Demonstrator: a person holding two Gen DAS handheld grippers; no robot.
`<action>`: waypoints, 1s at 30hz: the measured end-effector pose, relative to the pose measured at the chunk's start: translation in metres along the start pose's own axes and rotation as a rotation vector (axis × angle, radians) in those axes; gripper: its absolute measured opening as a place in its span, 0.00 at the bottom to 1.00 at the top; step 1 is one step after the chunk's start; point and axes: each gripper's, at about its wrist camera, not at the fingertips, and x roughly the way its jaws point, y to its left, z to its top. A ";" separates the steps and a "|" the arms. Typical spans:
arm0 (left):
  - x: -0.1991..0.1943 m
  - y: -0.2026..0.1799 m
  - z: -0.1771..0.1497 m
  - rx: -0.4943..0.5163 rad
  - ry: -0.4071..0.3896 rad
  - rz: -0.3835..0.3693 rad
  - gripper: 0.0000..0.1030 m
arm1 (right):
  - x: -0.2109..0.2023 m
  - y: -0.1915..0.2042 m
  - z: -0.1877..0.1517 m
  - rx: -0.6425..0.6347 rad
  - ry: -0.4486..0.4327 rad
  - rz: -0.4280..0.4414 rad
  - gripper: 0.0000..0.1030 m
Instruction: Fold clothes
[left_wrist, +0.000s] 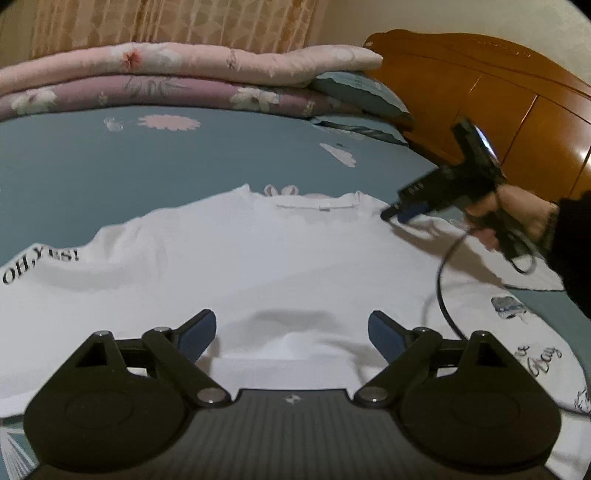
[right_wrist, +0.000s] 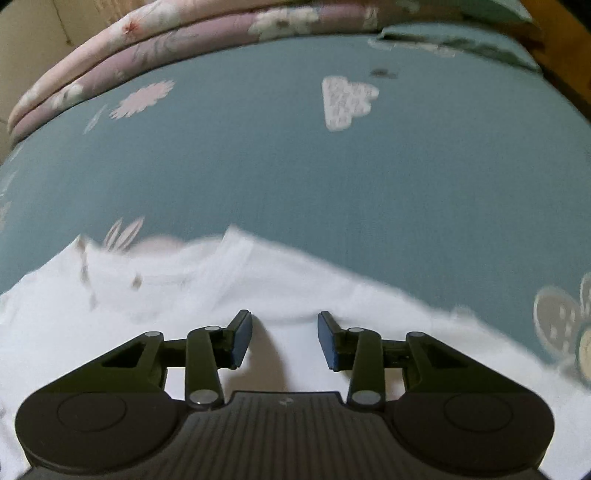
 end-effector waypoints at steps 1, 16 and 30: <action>-0.001 0.002 -0.001 -0.005 -0.001 0.010 0.87 | 0.004 0.001 0.005 -0.015 -0.013 -0.020 0.43; -0.015 0.031 0.001 -0.076 -0.031 0.053 0.88 | -0.009 0.046 -0.003 -0.059 0.144 0.057 0.55; -0.038 0.059 0.006 -0.124 -0.068 0.111 0.88 | -0.037 0.101 0.028 -0.272 0.025 0.156 0.61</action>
